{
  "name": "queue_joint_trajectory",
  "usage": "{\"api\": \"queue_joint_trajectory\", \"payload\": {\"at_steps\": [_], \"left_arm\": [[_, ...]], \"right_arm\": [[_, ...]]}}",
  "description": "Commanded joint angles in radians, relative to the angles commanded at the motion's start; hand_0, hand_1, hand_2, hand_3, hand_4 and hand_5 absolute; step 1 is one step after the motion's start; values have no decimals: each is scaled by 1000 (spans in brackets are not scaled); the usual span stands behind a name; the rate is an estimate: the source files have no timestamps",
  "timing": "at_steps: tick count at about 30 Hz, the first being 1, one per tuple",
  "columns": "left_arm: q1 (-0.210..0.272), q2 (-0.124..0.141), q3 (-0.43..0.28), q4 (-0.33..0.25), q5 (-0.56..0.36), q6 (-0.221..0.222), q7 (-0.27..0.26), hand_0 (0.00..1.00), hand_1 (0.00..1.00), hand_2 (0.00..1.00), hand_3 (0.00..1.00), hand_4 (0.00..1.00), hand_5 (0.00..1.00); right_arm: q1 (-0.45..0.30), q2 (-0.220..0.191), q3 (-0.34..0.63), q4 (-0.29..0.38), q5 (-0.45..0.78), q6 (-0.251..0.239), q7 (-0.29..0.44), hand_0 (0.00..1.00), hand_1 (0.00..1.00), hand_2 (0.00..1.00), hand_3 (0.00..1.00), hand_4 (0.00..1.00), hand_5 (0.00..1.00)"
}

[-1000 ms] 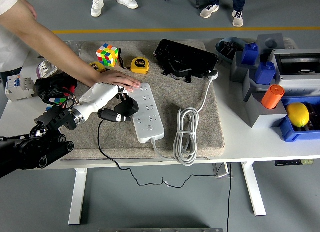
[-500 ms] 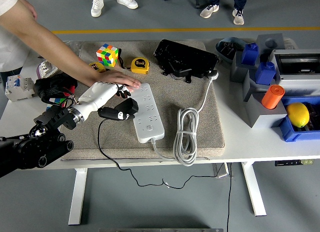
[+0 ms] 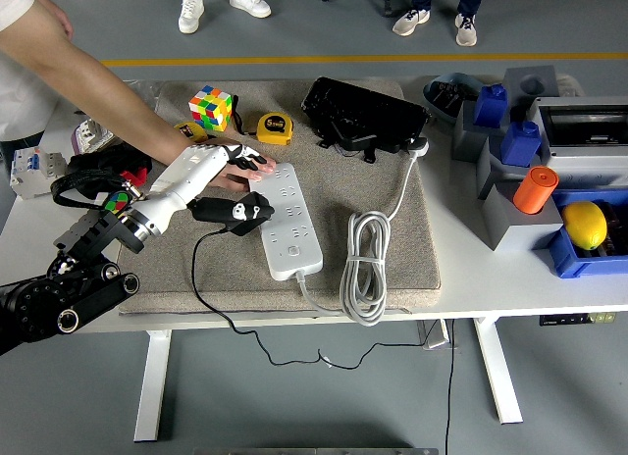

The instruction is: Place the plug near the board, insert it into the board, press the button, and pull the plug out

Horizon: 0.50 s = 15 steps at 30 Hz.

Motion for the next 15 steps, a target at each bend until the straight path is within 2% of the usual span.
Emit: {"api": "queue_joint_trajectory", "payload": {"at_steps": [1, 2, 4, 7, 8, 12, 15], "left_arm": [[14, 6, -14, -17, -7, -1, -18, 532, 617, 638, 699, 998, 839], [30, 13, -30, -37, -12, -4, -33, 693, 722, 717, 721, 904, 888], [58, 24, -57, -70, -19, -19, -38, 693, 722, 717, 721, 904, 888], [107, 43, -103, -111, -26, -67, -2, 693, 722, 717, 721, 904, 888], [115, 46, -110, -118, -23, -75, 6, 736, 762, 755, 760, 813, 950], [149, 50, -124, -131, 6, -83, 33, 736, 762, 755, 760, 813, 950], [162, 45, -128, -130, 37, -87, 79, 741, 765, 756, 760, 790, 959]], "right_arm": [[0, 0, 0, 0, 0, 0, 0, 698, 696, 668, 571, 998, 490], [-1, 0, 1, 0, 0, 0, 1, 697, 696, 667, 571, 998, 490], [-2, 0, 2, 0, -1, 0, 1, 697, 696, 667, 571, 998, 490], [-3, -1, 3, 0, 0, 0, 2, 697, 696, 667, 571, 998, 490], [-4, -2, 3, 0, -1, 0, 2, 698, 696, 667, 570, 998, 491], [-7, -4, 1, -1, -1, 0, 2, 698, 696, 667, 570, 998, 491], [-7, -3, -2, 0, -2, 0, 3, 697, 696, 667, 570, 998, 491]]}}
